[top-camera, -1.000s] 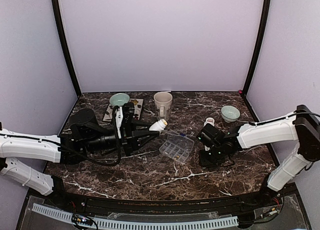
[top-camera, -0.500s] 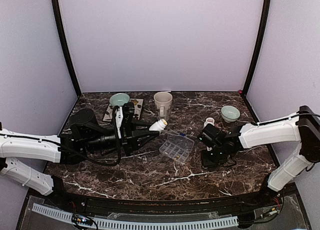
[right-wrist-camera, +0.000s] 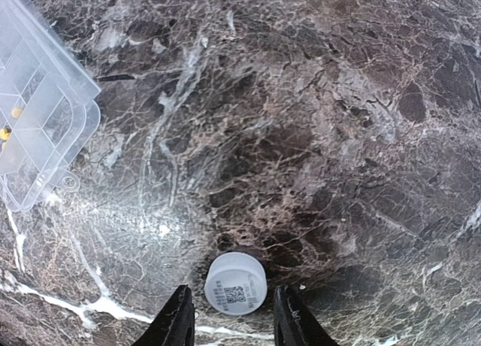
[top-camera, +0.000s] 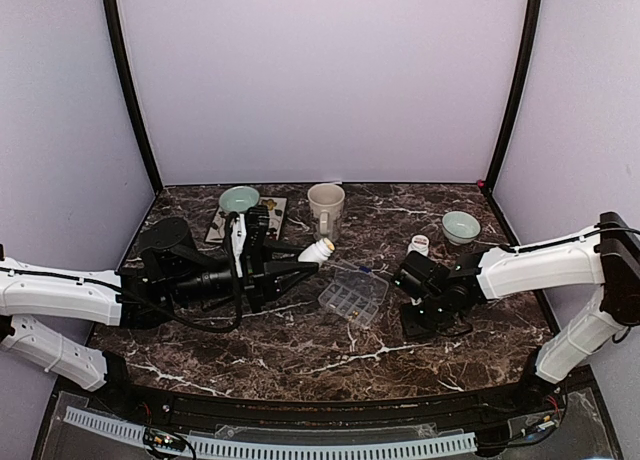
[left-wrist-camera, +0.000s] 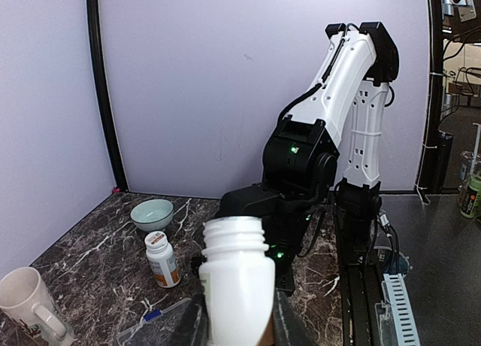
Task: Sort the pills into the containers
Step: Pick up the lid of the pill bottle from the center of the board, then screw the lid of the pill bottle onto the pill bottle.
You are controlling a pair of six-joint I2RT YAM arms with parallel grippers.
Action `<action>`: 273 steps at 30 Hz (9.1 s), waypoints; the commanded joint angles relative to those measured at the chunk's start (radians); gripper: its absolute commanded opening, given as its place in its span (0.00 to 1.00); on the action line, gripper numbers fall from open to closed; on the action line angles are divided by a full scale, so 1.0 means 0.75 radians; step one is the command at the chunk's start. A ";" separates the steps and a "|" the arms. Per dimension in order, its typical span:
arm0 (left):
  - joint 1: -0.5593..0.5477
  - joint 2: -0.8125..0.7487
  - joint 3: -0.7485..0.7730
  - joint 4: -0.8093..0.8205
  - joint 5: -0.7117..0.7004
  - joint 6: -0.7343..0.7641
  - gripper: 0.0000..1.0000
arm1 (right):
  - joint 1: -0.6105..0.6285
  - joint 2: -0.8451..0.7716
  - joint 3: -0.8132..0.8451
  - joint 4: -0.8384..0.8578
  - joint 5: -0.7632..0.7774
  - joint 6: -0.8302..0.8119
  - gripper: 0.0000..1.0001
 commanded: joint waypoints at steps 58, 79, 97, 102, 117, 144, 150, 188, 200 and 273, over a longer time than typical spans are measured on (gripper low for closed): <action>-0.006 0.024 0.045 -0.079 -0.004 0.001 0.00 | 0.013 -0.506 0.401 0.228 -0.392 -0.059 0.08; -0.006 0.045 0.153 -0.260 0.045 0.076 0.00 | 0.038 -0.442 0.568 0.243 -0.722 -0.077 0.09; -0.006 0.059 0.196 -0.295 0.056 0.094 0.00 | 0.099 -0.401 0.546 0.262 -0.778 -0.084 0.11; -0.005 0.061 0.200 -0.295 0.058 0.096 0.00 | 0.102 -0.386 0.542 0.276 -0.789 -0.081 0.11; -0.006 0.059 0.199 -0.291 0.072 0.098 0.00 | 0.101 -0.355 0.556 0.300 -0.794 -0.079 0.11; -0.006 0.032 0.241 -0.355 0.119 0.115 0.00 | 0.098 -0.299 0.592 0.226 -0.928 -0.149 0.11; -0.006 0.018 0.260 -0.366 0.129 0.120 0.00 | 0.098 -0.315 0.558 0.285 -1.012 -0.149 0.12; -0.064 0.041 0.298 -0.292 -0.078 0.225 0.00 | 0.142 -0.282 0.491 0.413 -0.877 0.106 0.06; -0.177 0.067 0.267 -0.120 -0.350 0.467 0.00 | 0.142 -0.221 0.500 0.402 -0.890 0.354 0.05; -0.197 -0.068 0.153 -0.219 -0.397 0.293 0.00 | 0.236 -0.479 0.791 0.125 -0.251 -0.223 0.48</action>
